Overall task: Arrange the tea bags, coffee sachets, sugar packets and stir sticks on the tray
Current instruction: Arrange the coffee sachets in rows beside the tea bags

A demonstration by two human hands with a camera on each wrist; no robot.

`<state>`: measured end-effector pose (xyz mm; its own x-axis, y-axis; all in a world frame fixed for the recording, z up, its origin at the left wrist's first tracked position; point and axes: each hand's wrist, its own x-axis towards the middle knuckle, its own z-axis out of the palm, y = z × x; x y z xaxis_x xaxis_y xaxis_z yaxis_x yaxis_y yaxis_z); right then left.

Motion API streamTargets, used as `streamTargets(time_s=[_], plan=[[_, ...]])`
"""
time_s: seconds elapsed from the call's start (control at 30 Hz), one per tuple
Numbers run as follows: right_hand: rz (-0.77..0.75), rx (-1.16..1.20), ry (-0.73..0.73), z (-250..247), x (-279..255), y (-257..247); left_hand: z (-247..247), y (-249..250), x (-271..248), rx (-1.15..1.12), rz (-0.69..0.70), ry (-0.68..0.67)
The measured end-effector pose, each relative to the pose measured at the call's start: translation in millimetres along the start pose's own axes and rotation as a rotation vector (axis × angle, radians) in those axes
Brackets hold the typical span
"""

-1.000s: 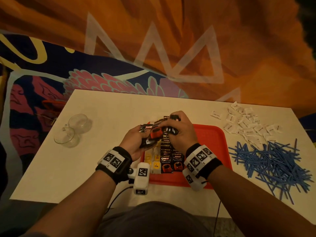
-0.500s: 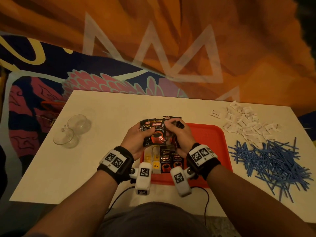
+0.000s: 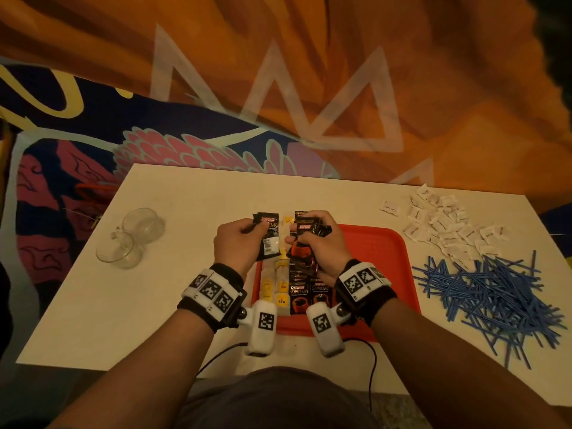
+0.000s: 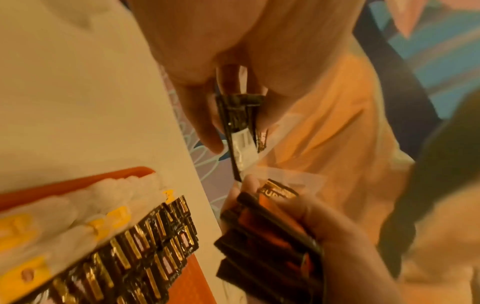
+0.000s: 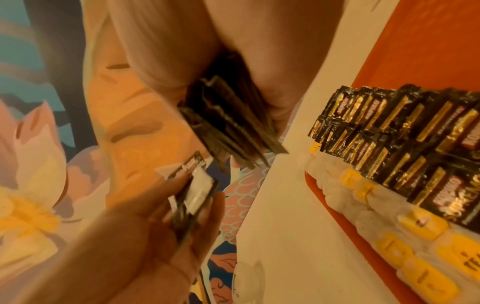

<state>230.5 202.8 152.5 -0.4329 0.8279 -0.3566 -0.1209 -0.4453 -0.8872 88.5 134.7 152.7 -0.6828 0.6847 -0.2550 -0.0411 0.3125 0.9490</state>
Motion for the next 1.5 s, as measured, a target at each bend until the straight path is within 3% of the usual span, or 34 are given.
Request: streamTargets(time_s=[0.13, 0.33, 0.6, 0.83, 1.0, 1.03, 1.13, 1.2, 1.33, 1.5], plan=[[-0.114, -0.216, 0.004, 9, 1, 4, 8, 11, -13, 0.353, 0.26, 0.051], [-0.109, -0.245, -0.06, 12, 2, 10, 13, 18, -20, 0.365, 0.302, -0.065], [-0.125, -0.208, -0.051, 1, 1, 2, 16, 24, -32, 0.276, 0.17, -0.418], [-0.07, -0.118, -0.109, -13, 4, -7, 14, 24, -33, -0.161, -0.022, -0.509], [-0.115, 0.016, -0.063, -13, 2, -23, 17, 17, -21, -0.232, -0.068, -0.285], [-0.127, 0.036, -0.068, -12, 2, -26, 17, 17, -20, -0.259, -0.116, -0.332], [-0.168, 0.007, -0.121, -6, -2, -28, 17, 15, -23, -0.423, -0.291, -0.672], [-0.218, -0.063, -0.156, -2, -6, -28, 19, 16, -26, -0.512, -0.348, -0.781], [-0.353, -0.459, -0.188, -5, -5, -26, 18, 14, -22, -0.418, -0.365, -0.835], [-0.165, -0.433, -0.326, -16, -4, -29, 16, 19, -23, -0.27, -0.379, -0.796]])
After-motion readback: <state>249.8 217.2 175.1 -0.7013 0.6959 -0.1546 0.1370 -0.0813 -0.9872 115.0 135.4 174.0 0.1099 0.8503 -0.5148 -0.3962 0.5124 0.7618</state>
